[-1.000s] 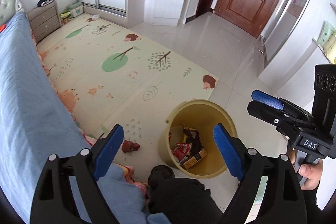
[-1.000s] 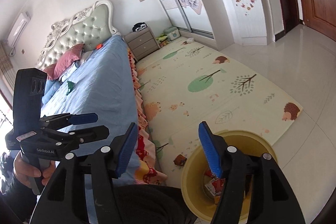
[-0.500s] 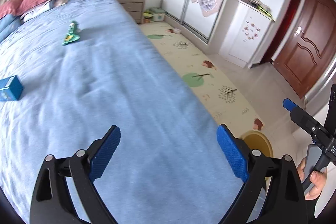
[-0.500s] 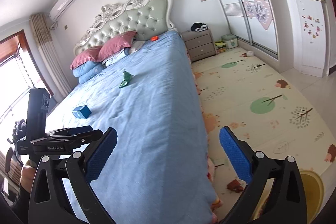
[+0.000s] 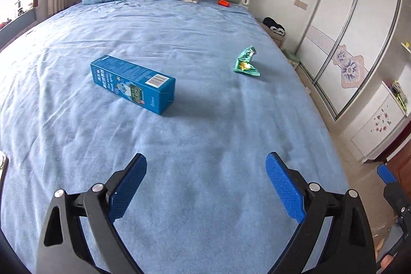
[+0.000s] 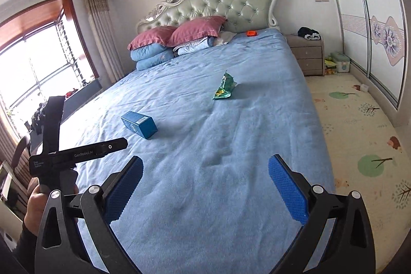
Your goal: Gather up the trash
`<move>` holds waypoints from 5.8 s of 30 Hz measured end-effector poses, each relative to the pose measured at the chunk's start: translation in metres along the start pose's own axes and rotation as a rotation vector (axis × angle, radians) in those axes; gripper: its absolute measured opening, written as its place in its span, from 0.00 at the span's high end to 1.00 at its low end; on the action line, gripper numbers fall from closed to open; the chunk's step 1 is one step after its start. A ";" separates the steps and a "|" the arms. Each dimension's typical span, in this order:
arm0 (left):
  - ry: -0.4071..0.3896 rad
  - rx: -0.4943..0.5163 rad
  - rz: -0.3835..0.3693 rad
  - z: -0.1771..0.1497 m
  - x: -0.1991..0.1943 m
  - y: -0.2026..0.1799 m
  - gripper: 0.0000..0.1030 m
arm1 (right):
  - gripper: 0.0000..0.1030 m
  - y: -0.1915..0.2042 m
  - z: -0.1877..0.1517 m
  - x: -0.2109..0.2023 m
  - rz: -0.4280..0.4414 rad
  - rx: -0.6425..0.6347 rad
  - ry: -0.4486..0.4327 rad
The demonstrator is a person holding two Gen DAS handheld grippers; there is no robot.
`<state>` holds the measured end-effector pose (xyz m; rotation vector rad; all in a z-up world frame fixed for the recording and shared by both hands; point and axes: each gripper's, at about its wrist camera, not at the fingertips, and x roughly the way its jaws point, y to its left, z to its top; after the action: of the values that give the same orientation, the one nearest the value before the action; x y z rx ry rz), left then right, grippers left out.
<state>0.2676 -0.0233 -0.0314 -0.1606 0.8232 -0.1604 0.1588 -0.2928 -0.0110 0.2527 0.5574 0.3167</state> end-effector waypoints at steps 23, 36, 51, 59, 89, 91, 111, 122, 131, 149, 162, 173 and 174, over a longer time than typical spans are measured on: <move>0.050 -0.320 0.217 0.101 0.133 0.077 0.04 | 0.08 0.014 0.080 0.194 0.028 -0.063 0.071; 0.106 -0.372 0.380 0.111 0.181 0.106 0.24 | 0.08 -0.003 0.107 0.245 -0.048 -0.031 0.074; 0.008 -0.237 -0.011 0.116 0.175 0.083 0.55 | 0.08 -0.044 0.125 0.320 -0.133 0.055 0.168; 0.014 -0.219 -0.038 0.119 0.176 0.072 0.55 | 0.10 -0.074 0.141 0.353 -0.166 0.176 0.203; 0.148 -0.008 -0.178 0.039 0.106 -0.043 0.55 | 0.85 -0.054 0.054 0.129 0.180 0.137 0.122; 0.140 0.020 -0.203 0.025 0.088 -0.055 0.55 | 0.85 -0.056 0.043 0.103 0.156 0.130 0.111; 0.307 0.382 -0.607 -0.158 -0.016 -0.263 0.55 | 0.85 -0.129 -0.126 -0.178 -0.116 0.325 -0.143; 0.475 0.588 -0.708 -0.259 -0.019 -0.391 0.55 | 0.84 -0.197 -0.212 -0.298 -0.350 0.467 -0.213; 0.639 0.750 -0.719 -0.354 -0.007 -0.472 0.55 | 0.83 -0.238 -0.295 -0.354 -0.511 0.595 -0.182; 0.766 0.965 -0.566 -0.461 0.060 -0.544 0.54 | 0.72 -0.318 -0.393 -0.349 -0.566 0.759 -0.053; 0.753 1.008 -0.398 -0.467 0.085 -0.545 0.11 | 0.32 -0.337 -0.422 -0.348 -0.649 0.819 -0.030; 0.766 0.988 -0.412 -0.462 0.088 -0.548 0.11 | 0.32 -0.336 -0.418 -0.354 -0.664 0.822 -0.025; 0.766 0.988 -0.414 -0.462 0.088 -0.548 0.11 | 0.32 -0.336 -0.418 -0.354 -0.663 0.823 -0.025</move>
<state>-0.0584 -0.6127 -0.2915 0.7127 1.3660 -1.0379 -0.2811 -0.6674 -0.2920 0.8353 0.6925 -0.5812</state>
